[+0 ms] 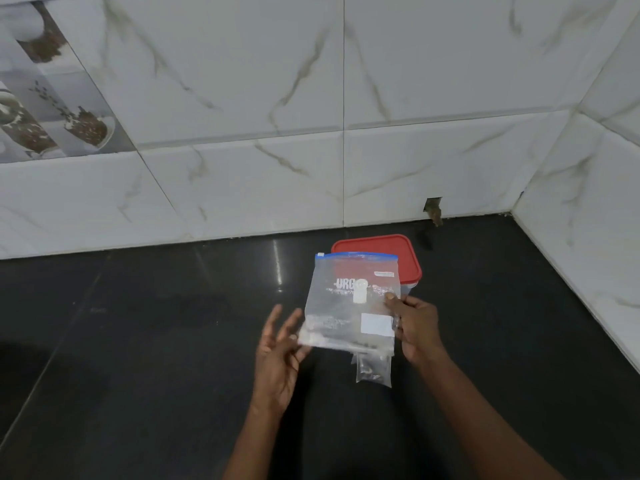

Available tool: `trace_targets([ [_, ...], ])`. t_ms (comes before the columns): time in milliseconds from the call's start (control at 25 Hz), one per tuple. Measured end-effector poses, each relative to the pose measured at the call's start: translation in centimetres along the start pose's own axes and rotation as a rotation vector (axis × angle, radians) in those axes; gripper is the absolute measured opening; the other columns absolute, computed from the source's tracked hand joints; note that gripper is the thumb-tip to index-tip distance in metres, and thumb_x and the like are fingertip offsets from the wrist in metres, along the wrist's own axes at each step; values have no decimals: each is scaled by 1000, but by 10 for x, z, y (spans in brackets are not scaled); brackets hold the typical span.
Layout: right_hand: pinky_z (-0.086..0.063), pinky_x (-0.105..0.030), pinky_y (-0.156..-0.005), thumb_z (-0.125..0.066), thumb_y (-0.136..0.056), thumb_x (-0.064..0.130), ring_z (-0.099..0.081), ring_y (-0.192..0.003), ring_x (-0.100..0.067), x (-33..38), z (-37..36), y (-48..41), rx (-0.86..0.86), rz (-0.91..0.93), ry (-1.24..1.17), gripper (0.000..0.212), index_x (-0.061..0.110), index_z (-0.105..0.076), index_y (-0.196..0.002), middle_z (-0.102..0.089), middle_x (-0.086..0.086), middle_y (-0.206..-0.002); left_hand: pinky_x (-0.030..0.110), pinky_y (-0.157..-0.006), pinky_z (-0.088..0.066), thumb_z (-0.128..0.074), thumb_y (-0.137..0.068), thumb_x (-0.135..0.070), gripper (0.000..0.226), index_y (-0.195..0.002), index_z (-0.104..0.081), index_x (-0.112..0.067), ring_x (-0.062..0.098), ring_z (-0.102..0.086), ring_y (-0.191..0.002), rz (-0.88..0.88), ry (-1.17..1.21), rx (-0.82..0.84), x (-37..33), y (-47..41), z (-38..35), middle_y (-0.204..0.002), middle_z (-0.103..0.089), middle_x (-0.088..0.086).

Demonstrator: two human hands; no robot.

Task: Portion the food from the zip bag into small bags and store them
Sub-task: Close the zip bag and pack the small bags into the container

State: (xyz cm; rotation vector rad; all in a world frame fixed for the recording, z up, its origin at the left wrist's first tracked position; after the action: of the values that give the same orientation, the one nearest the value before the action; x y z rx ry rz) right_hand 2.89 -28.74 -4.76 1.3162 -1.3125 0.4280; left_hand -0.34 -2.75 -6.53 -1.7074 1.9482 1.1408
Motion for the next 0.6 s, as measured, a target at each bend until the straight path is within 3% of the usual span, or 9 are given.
trace_targets([
  [80,-55,-34,-62,-69,-86,2,-66,-64,-24,-12,-4,-3,-16,-61,-83,14,-6,-68,-97,-73,-16,-85,45,-90,-60,-61,-91,-17,33,-124,-58,-13,38,-59,-126,55,95,-105,18,5,6,-137,-60,24],
  [200,-51,-28,-55,-66,-88,-1,-65,-61,-20,-24,-18,-2,4,-129,-161,14,-7,-65,-100,-73,-13,-81,44,-92,-58,-84,-69,-45,79,-129,-60,0,36,-66,-118,295,-110,0,62,26,-21,-126,-67,24],
  [280,-48,-19,-42,-64,-89,-2,-64,-49,-11,-29,-27,0,20,-149,-167,9,-6,-65,-97,-73,-7,-68,44,-90,-60,-92,-62,-40,78,-121,-64,1,34,-71,-108,355,-146,93,76,32,-40,-119,-70,25],
  [360,-45,-17,-37,-63,-90,-1,-62,-44,-8,-30,-33,2,45,-144,-139,4,-3,-66,-93,-71,-4,-64,42,-84,-62,-85,-72,-20,51,-113,-65,2,32,-74,-100,369,-170,92,79,29,-50,-110,-73,24],
  [480,-53,-28,-57,-66,-90,4,-67,-65,-21,-26,-33,-1,31,-112,-94,14,-5,-68,-100,-73,-9,-78,33,-70,-63,-75,-80,1,23,-102,-68,3,26,-76,-81,336,-298,14,75,23,-49,-91,-76,21],
  [600,-56,-40,-74,-64,-91,3,-68,-77,-27,-16,-23,-8,-1,-87,-85,15,-3,-67,-104,-73,-12,-89,33,-68,-63,-73,-83,5,21,-102,-67,0,27,-76,-78,327,-425,-5,75,29,-43,-88,-76,20],
])
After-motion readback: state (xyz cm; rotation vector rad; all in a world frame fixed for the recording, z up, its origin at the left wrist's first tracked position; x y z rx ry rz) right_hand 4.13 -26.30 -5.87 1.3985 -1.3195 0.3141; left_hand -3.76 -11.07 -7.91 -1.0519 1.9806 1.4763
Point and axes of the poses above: each hand's wrist, its own y-axis away from the middle knuckle, its own z-axis out of the back of the hand, x = y × z, the point moved 9 cm from there along -y, towards the middle knuckle
